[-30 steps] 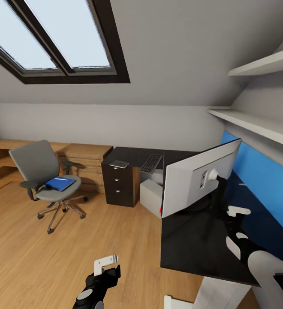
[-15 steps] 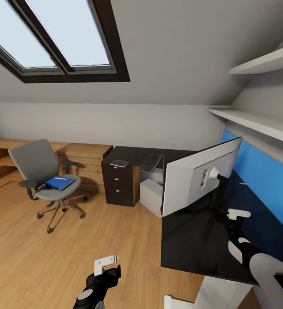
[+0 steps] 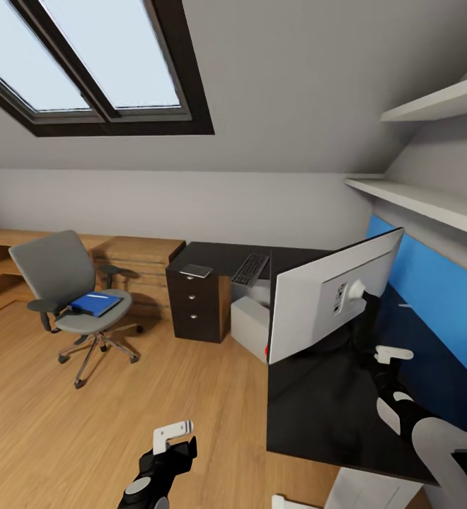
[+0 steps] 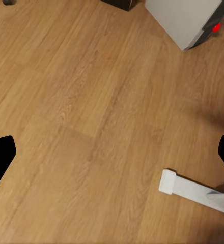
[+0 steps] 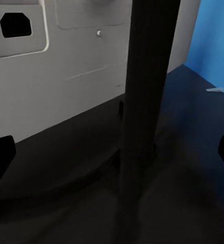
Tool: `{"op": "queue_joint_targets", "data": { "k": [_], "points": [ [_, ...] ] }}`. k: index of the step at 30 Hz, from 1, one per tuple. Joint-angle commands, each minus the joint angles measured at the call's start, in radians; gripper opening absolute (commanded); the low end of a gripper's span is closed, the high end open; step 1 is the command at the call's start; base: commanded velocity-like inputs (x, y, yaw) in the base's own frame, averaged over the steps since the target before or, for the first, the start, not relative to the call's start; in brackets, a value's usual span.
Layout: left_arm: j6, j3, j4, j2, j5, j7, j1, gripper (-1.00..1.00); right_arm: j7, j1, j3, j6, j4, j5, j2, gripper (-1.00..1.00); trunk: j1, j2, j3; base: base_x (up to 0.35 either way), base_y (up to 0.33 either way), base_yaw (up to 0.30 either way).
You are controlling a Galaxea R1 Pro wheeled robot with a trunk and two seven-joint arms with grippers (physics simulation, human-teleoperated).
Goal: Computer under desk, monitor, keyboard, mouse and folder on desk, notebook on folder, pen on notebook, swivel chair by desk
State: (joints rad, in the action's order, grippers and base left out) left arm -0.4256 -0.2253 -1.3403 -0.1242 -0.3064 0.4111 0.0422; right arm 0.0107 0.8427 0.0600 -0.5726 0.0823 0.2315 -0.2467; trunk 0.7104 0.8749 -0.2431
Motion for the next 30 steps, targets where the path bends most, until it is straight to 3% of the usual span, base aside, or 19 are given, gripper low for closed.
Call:
{"op": "queue_joint_targets", "data": {
  "k": [1,30],
  "points": [
    [-0.002,-0.002,-0.001,0.001,-0.011,0.009,0.001,1.00,0.001,0.001,0.006,-0.002,-0.001,0.009,0.000,1.00,0.000,0.001,-0.001,0.046,0.000,0.000],
    [-0.003,0.001,0.001,0.001,-0.011,0.009,0.001,1.00,-0.001,0.001,0.005,0.018,0.001,0.011,-0.003,1.00,0.000,0.001,-0.001,0.150,-0.081,0.000]
  ]
}}
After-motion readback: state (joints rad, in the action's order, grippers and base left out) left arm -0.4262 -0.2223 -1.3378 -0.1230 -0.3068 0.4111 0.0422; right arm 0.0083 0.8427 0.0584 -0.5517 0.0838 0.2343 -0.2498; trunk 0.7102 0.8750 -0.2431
